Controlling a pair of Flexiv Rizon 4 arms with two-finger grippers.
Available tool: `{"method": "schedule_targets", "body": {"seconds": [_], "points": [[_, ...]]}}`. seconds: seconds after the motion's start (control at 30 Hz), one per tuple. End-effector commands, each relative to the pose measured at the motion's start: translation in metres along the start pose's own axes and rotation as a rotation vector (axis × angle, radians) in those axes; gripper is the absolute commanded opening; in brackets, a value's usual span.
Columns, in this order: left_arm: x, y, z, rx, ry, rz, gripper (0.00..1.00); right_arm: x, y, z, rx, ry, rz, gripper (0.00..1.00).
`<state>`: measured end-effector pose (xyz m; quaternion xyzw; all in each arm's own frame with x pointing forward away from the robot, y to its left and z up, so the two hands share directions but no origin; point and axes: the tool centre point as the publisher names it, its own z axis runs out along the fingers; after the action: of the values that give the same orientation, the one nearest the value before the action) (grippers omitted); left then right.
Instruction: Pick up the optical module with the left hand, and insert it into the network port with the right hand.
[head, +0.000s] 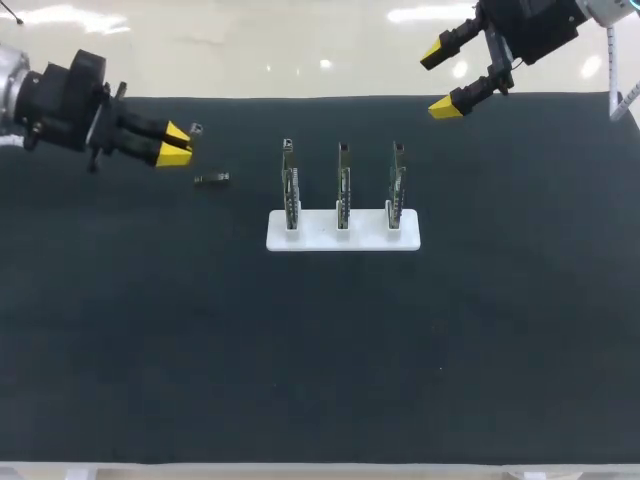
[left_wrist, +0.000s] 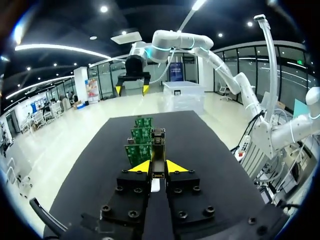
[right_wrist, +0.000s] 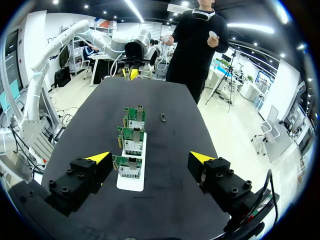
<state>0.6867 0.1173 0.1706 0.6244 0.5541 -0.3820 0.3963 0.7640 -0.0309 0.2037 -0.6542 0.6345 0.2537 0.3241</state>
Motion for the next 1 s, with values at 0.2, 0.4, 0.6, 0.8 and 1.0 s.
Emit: {"method": "schedule_targets", "body": {"seconds": [0.2, 0.4, 0.6, 0.8, 1.0], "points": [[-0.018, -0.002, 0.038, 0.011, -0.086, -0.029, 0.00, 0.000, 0.000, 0.000, 0.001, -0.002, -0.001, 1.00], [-0.034, -0.001, 0.062, 0.026, -0.138, -0.047, 0.00, 0.000, 0.000, 0.000, 0.001, -0.002, -0.001, 1.00], [-0.044, 0.000, 0.079, 0.017, -0.177, -0.026, 0.00, 0.000, 0.000, 0.000, 0.001, -0.002, -0.001, 1.00], [-0.050, 0.001, 0.095, 0.033, -0.218, -0.012, 0.00, 0.000, 0.000, 0.000, 0.001, -0.002, -0.001, 1.00], [-0.058, 0.005, 0.109, 0.025, -0.249, 0.001, 0.00, 0.000, 0.000, 0.000, 0.001, -0.002, -0.001, 1.00]]}}
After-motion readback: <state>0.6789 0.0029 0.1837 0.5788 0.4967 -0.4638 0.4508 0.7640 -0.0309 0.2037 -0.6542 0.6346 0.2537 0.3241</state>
